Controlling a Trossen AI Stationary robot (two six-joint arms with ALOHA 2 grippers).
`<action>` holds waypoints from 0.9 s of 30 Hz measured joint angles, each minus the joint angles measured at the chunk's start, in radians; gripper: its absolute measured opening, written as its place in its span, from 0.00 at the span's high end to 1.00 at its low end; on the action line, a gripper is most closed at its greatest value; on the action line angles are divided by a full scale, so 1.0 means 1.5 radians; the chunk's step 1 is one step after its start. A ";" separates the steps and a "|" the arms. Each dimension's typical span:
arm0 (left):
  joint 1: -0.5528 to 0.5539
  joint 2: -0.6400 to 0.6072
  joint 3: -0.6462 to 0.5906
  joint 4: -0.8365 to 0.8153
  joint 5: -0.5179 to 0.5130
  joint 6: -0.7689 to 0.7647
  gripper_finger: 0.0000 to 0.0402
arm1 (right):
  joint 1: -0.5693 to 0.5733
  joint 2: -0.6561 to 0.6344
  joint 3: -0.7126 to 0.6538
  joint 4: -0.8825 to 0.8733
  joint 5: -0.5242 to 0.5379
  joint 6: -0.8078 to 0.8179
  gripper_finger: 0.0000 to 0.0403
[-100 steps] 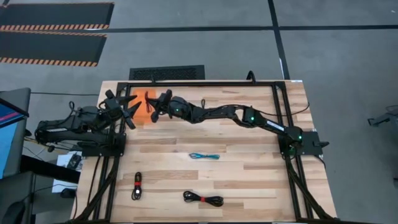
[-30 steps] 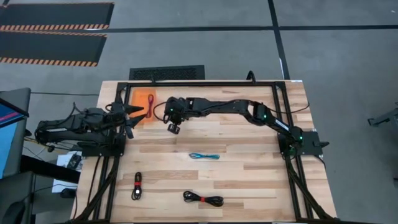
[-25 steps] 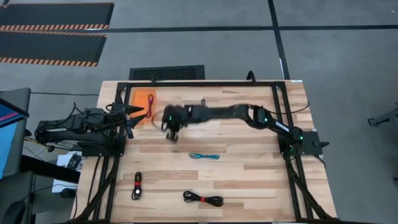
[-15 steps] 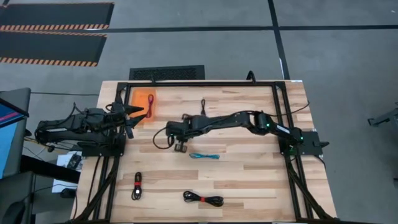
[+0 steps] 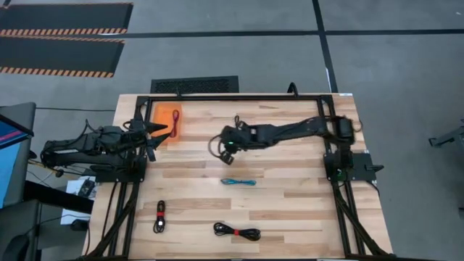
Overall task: Pick and place USB-C Cables
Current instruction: Put the top black charger cable into the orange bin
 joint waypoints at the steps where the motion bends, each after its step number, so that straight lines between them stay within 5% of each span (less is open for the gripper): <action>1: 0.000 0.001 0.000 0.004 -0.006 0.006 0.62 | 0.001 -0.020 -0.033 0.034 0.013 0.002 0.83; 10: 0.000 0.045 -0.051 0.187 -0.060 0.107 0.62 | -0.036 -0.016 -0.111 0.077 0.050 0.020 0.85; 21: 0.032 0.147 -0.052 0.217 -0.071 0.137 0.62 | -0.128 0.013 -0.110 0.071 -0.037 0.003 0.59; 27: 0.046 0.177 -0.052 0.220 -0.075 0.132 0.62 | -0.155 0.023 -0.110 0.065 -0.062 0.017 0.62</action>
